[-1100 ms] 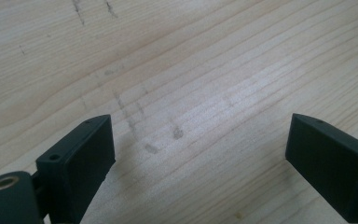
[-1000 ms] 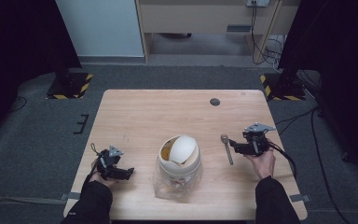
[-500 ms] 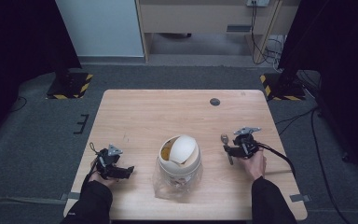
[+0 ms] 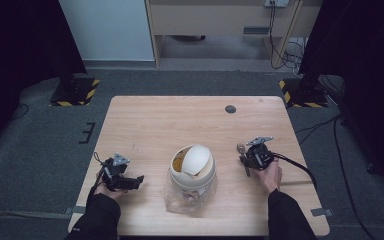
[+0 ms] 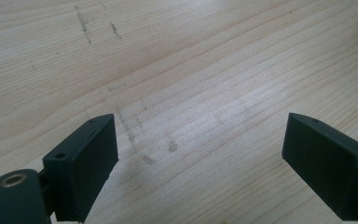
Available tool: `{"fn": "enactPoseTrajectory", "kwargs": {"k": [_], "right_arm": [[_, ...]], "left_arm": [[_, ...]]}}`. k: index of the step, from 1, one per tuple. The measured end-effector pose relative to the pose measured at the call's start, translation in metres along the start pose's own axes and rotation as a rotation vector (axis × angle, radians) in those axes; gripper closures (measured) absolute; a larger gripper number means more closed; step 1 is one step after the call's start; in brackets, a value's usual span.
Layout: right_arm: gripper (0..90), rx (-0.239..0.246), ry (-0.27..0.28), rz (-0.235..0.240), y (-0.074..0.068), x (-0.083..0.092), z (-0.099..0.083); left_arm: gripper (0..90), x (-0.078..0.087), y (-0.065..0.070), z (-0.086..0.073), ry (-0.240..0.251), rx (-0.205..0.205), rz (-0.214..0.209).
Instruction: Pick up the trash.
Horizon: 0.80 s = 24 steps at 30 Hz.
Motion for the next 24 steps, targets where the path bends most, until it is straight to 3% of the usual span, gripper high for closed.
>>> {"fn": "enactPoseTrajectory", "kwargs": {"k": [6,13,24], "right_arm": [[79.2,-0.026,0.014,0.01,0.003,0.002,-0.002],[79.6,-0.03,0.023,0.02,0.004,0.006,-0.001],[79.7,-0.045,0.28,0.07,0.002,0.053,0.032]], "left_arm": [[10.4,0.002,-0.001,0.003,0.015,0.015,-0.006],[10.7,0.008,-0.001,0.01,0.062,0.045,-0.019],[11.7,0.031,-0.001,0.033,0.194,0.106,-0.049]]}}
Point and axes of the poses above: each handheld gripper's, and its own axes: x roughly backward along the jaws, z roughly out of its top, y roughly to its right, the point moved 10 cm from there along -x, roughly forward along the jaws, and after that the axes turned 13 degrees about z, right-handed, at the moved point
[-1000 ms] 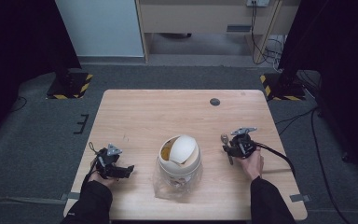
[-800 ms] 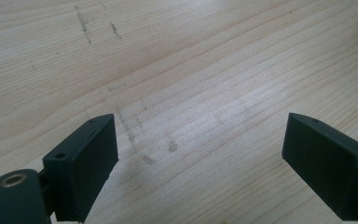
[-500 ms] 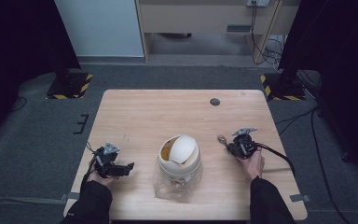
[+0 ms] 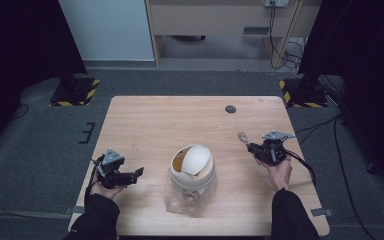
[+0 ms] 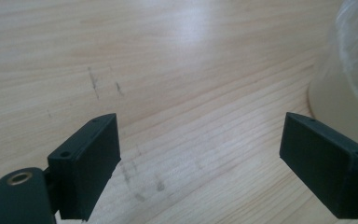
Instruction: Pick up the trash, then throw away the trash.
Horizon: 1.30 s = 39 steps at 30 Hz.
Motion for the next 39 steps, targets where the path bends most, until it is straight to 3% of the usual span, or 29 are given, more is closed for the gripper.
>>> {"fn": "enactPoseTrajectory", "kwargs": {"k": [8,20,28,39], "right_arm": [[79.8,0.056,0.16,0.031,-0.015,0.03,0.034],[79.8,0.132,0.249,0.073,-0.041,0.051,0.058],[79.8,0.168,0.306,0.111,-0.062,0.065,0.073],[79.8,0.199,0.384,0.197,-0.094,0.073,0.098]], "left_arm": [[11.2,0.015,0.007,0.019,0.077,0.033,-0.03],[10.7,0.042,0.021,0.054,0.207,0.068,-0.076],[10.7,0.059,0.028,0.092,0.295,0.065,-0.087],[11.5,0.071,0.065,0.149,0.387,0.032,-0.137]]}}
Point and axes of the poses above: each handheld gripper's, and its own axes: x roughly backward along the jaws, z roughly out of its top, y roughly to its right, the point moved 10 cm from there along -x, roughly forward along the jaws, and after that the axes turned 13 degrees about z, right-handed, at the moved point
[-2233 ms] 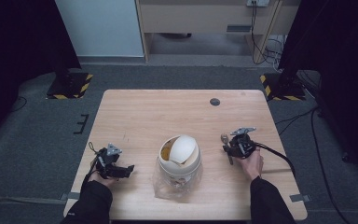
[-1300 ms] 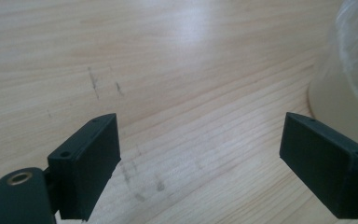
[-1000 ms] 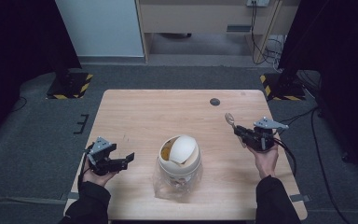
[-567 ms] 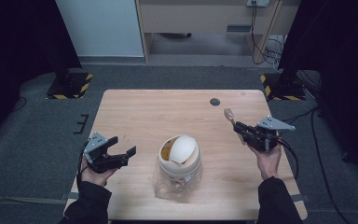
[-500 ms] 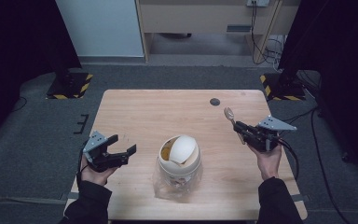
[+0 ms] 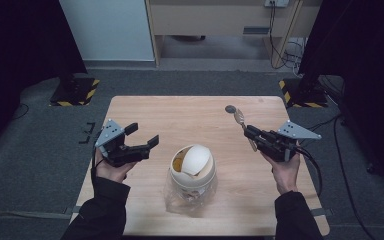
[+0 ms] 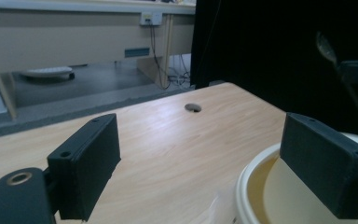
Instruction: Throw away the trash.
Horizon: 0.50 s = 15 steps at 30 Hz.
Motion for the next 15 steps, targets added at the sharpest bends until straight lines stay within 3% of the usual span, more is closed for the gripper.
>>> {"fn": "enactPoseTrajectory", "kwargs": {"k": [7,15], "right_arm": [[79.8,0.004,0.035,0.04,-0.012,-0.007,0.009],[79.8,0.016,0.036,0.058,-0.018,-0.011,0.01]], "left_arm": [[13.0,-0.017,0.028,0.017,0.016,0.007,-0.03],[14.5,-0.035,0.061,0.027,0.015,-0.008,-0.069]]}}
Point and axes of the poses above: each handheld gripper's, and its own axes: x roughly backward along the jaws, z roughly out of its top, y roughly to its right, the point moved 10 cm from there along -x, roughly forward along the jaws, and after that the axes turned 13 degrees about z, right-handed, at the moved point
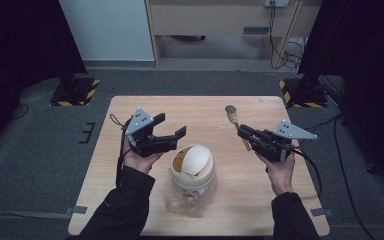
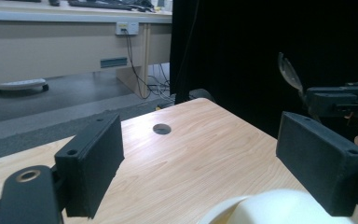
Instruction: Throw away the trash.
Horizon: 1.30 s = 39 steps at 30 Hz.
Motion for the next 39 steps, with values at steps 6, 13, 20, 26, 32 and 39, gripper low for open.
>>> {"fn": "enactPoseTrajectory", "kwargs": {"k": [6,13,20,26,32,39], "right_arm": [[79.8,0.011,0.009,0.021,-0.008,-0.004,0.004],[79.9,0.003,0.019,0.055,-0.016,-0.008,0.003],[79.9,0.016,0.025,0.079,-0.024,-0.011,0.007],[79.9,0.028,0.046,0.114,-0.035,-0.014,0.017],[79.9,0.03,0.039,0.135,-0.041,-0.021,0.015],[79.9,0.03,0.033,0.153,-0.047,-0.025,0.014]], "left_arm": [[16.2,-0.009,0.017,0.008,-0.001,0.018,-0.023],[18.2,-0.012,0.036,0.011,0.013,0.014,-0.054],[21.1,-0.016,0.052,0.013,0.011,0.004,-0.08],[23.2,-0.015,0.06,0.019,0.026,0.024,-0.104],[27.8,-0.018,0.069,0.021,0.034,0.027,-0.118],[39.4,-0.022,0.074,0.017,0.001,0.058,-0.123]]}}
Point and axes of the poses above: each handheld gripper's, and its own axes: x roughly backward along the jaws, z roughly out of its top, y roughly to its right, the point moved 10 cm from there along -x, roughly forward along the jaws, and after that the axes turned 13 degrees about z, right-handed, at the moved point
